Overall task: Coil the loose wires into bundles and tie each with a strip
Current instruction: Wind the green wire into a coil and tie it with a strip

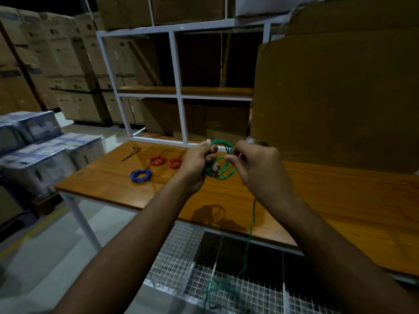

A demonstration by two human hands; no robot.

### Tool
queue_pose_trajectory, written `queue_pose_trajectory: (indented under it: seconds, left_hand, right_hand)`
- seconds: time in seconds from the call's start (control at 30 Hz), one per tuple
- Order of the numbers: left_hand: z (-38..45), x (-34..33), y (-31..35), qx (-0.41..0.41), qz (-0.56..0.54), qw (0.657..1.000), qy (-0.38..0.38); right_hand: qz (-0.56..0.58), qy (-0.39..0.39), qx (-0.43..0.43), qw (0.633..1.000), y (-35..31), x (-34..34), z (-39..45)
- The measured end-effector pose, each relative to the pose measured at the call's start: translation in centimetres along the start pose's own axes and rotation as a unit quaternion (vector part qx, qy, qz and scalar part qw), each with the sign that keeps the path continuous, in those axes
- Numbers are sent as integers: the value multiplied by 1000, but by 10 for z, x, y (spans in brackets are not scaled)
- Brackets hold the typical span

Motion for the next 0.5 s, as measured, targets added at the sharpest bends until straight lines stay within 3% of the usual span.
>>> queue_pose_trajectory:
  seconds: [0.1, 0.23, 0.33, 0.43, 0.5]
  left_hand:
    - [-5, -2, -6, 16, -6, 1000, -20]
    - [-12, -2, -11, 59, -49, 996, -47]
    - [-18, -4, -15, 93, -57, 991, -82]
    - [-21, -4, -15, 129, -107, 979, -114]
    - [-20, -2, -10, 131, -138, 976, -110]
  right_hand:
    - [-12, -16, -54, 998, 15, -8, 7]
    - [78, -173, -83, 978, 30, -10, 25]
    - [106, -140, -86, 981, 37, -9, 37]
    - [108, -89, -143, 980, 51, -21, 43]
    - [112, -123, -183, 969, 64, -32, 39]
Point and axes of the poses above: each hand's wrist, its own z-axis towards the middle knuckle, its own x-axis out of the back of the hand, y = z × x, the point moved 3 cm from there along z, towards the middle knuckle, and after that the axes turned 6 degrees about y, right-handed, at the moved point
